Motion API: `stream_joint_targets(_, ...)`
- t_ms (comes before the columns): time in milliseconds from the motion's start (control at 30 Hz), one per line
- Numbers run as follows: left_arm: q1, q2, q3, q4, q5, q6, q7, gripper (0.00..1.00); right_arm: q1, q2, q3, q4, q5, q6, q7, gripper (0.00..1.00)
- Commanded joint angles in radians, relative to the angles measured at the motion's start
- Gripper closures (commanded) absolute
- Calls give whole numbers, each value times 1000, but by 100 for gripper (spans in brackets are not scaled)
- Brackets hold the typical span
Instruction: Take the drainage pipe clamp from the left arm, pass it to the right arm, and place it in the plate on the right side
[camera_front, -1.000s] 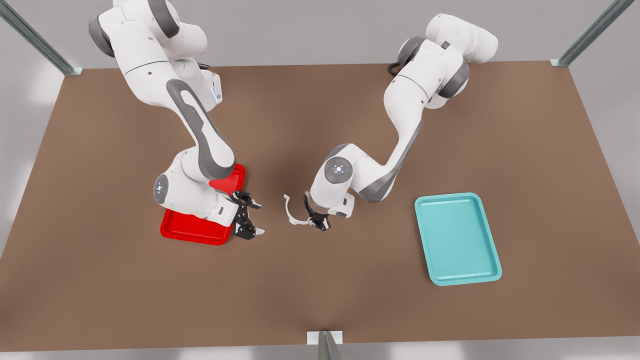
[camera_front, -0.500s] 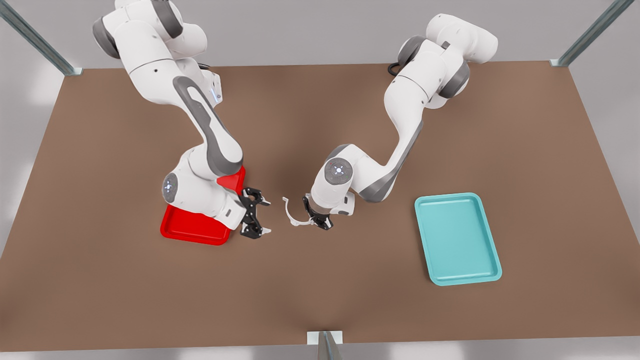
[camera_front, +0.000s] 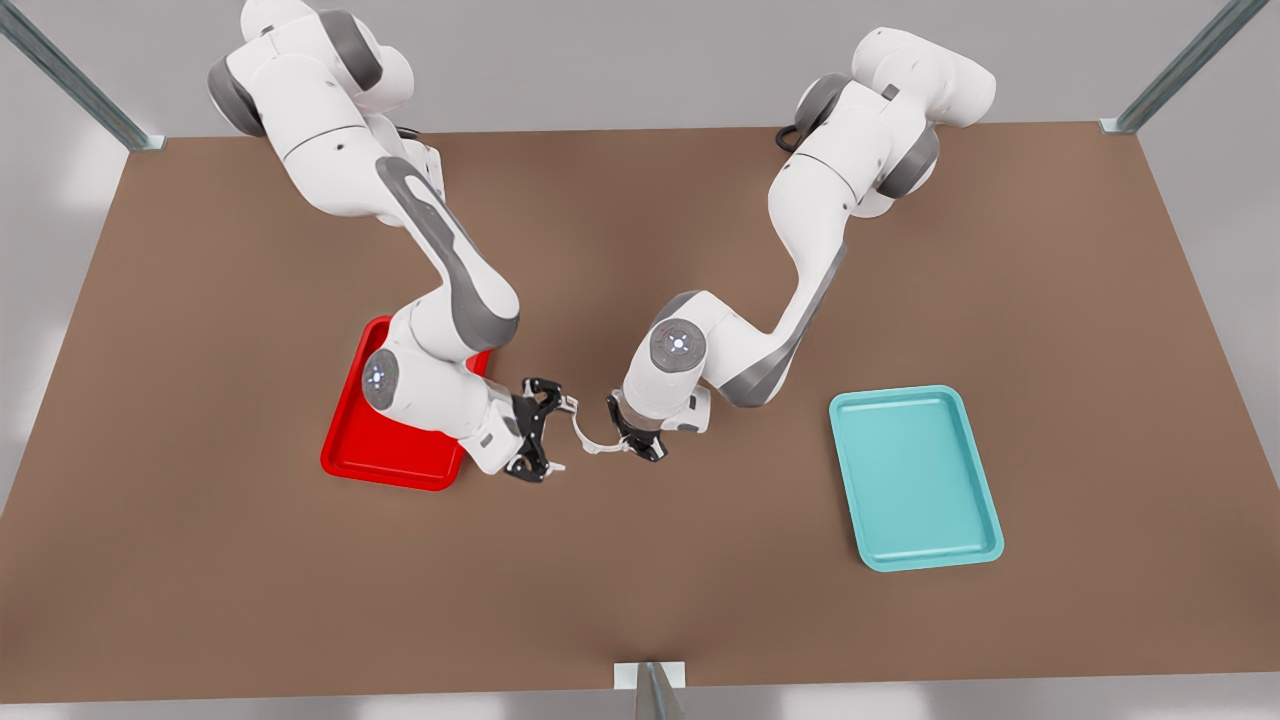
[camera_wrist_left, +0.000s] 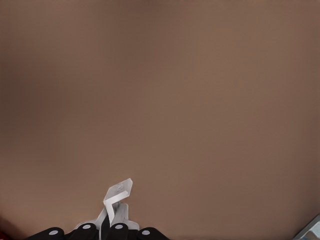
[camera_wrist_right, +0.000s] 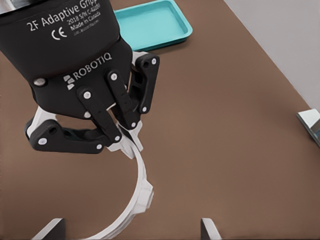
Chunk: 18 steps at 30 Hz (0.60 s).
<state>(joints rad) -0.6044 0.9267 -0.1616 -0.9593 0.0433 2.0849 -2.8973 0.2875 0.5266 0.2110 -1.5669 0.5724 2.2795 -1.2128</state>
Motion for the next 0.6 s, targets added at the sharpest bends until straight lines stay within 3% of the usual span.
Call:
stream_joint_targets(0,2,-2,-1,1,4,-2,-204,79,10,1,1,-1,-16,-26,595,0)
stream_joint_targets(567,3,-2,1,2,4,3,-206,79,38,75,-1,30,-77,-23,593,0)
